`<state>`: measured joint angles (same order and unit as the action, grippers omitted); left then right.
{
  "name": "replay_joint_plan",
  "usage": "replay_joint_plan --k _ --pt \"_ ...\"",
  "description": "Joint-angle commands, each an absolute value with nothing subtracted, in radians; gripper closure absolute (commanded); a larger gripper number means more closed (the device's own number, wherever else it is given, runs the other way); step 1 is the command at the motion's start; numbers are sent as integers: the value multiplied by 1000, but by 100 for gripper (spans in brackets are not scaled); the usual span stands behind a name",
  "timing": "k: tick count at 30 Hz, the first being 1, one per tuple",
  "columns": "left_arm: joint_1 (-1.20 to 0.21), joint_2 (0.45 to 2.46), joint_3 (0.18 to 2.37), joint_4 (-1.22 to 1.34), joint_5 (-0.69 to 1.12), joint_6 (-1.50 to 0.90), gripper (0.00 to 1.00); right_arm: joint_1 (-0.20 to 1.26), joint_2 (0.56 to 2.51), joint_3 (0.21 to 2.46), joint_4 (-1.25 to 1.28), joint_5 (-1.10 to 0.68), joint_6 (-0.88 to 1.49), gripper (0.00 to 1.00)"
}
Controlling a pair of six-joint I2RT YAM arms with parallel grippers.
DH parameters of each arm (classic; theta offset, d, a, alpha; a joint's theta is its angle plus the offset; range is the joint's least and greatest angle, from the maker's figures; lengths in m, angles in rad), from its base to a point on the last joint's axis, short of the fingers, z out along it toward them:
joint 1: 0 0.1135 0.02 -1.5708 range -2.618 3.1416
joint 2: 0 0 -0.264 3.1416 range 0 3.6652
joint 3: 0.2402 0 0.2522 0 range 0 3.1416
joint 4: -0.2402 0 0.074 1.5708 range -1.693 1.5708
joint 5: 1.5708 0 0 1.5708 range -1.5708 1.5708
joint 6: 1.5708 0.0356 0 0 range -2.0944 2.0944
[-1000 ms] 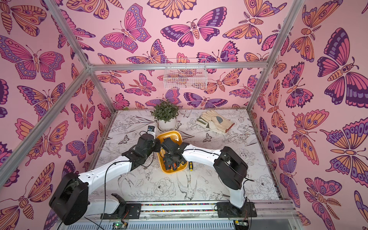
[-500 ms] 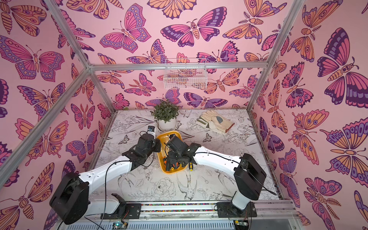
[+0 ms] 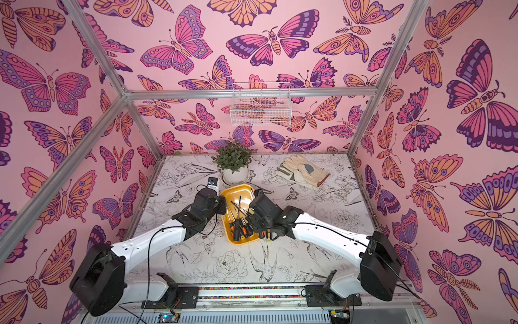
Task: Take out the screwdriver from the storage box
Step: Pick up the screwdriver from the storage box, then place the screwdriver at the center of the board.
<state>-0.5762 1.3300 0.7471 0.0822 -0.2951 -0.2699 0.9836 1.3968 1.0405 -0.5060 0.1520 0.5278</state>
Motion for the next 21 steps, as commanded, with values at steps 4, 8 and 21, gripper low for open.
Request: replay_joint_plan --k 4,8,21 --pt "-582 1330 717 57 -296 -254 100 917 1333 966 -555 167 549 100" --pt "-583 1334 717 58 -295 -255 100 865 1337 932 -556 143 541 100" --pt "-582 1341 717 58 -296 -252 100 768 1482 914 -500 38 533 100"
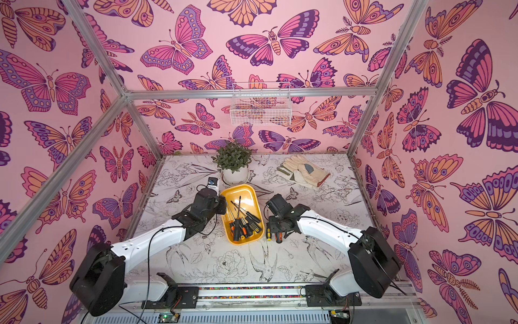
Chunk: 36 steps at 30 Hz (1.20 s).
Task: Take out the screwdriver from the storage box
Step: Place the screwdriver at the center of the board.
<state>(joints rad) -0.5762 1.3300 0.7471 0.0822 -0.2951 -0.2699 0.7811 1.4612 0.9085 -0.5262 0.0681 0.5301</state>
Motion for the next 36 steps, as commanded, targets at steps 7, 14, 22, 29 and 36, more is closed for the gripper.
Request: replay_joint_plan --k 7,14,22,29,36 --pt "-583 1345 719 58 -298 -246 100 737 1529 907 -466 3 535 100" --pt "-583 1346 719 59 -301 -241 100 707 1563 895 -440 -31 531 100" --pt "-581 1353 715 64 -299 -245 100 693 1617 891 -425 -41 527 100" --pt "-582 1354 713 69 -298 -246 100 685 1634 891 -408 -54 529 100" --pt "-582 1351 710 70 -299 -245 100 681 1652 905 -399 -67 530 100"
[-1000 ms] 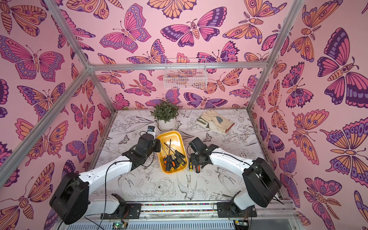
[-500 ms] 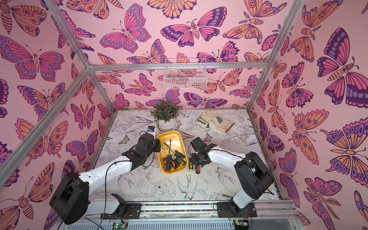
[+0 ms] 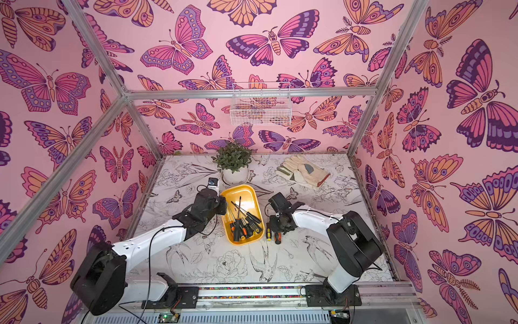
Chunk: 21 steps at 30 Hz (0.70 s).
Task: Take out the screwdriver from the storage box
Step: Place the screwdriver at the center of the board.
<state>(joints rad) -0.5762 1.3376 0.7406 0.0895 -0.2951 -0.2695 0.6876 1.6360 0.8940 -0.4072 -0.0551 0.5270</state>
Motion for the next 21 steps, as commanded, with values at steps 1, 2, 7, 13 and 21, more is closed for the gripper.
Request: replay_joint_plan --k 1,2,7,13,21 --pt "-581 1351 708 70 -299 -245 100 681 1653 907 -400 -67 530 100" --pt "-582 1348 707 69 -299 -244 100 681 1654 908 -400 -67 531 100" --pt "-582 1347 706 69 -301 -245 100 680 1669 914 -394 -73 532 100" --pt "-581 1349 703 70 -299 -244 100 676 1677 917 -387 -83 533 100" --pt "-582 1347 702 69 -299 -243 100 653 1677 899 -344 -138 553 100"
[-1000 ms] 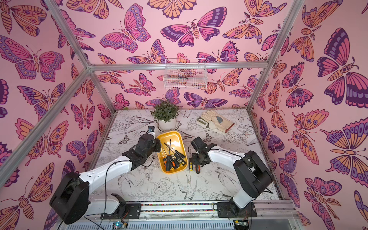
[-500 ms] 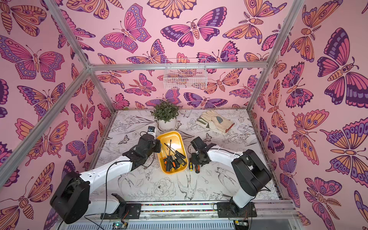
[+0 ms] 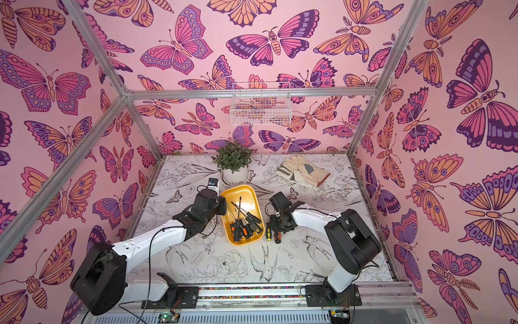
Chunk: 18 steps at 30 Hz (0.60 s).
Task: Take out the screwdriver from the storage box
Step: Place the screwdriver at the center of the board.
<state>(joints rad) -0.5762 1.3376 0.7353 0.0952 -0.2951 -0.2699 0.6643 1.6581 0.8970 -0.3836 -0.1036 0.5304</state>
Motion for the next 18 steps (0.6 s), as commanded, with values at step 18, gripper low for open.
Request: replay_joint_plan --k 18 --pt "-583 1342 699 68 -301 -241 100 629 1691 884 -322 -166 566 100"
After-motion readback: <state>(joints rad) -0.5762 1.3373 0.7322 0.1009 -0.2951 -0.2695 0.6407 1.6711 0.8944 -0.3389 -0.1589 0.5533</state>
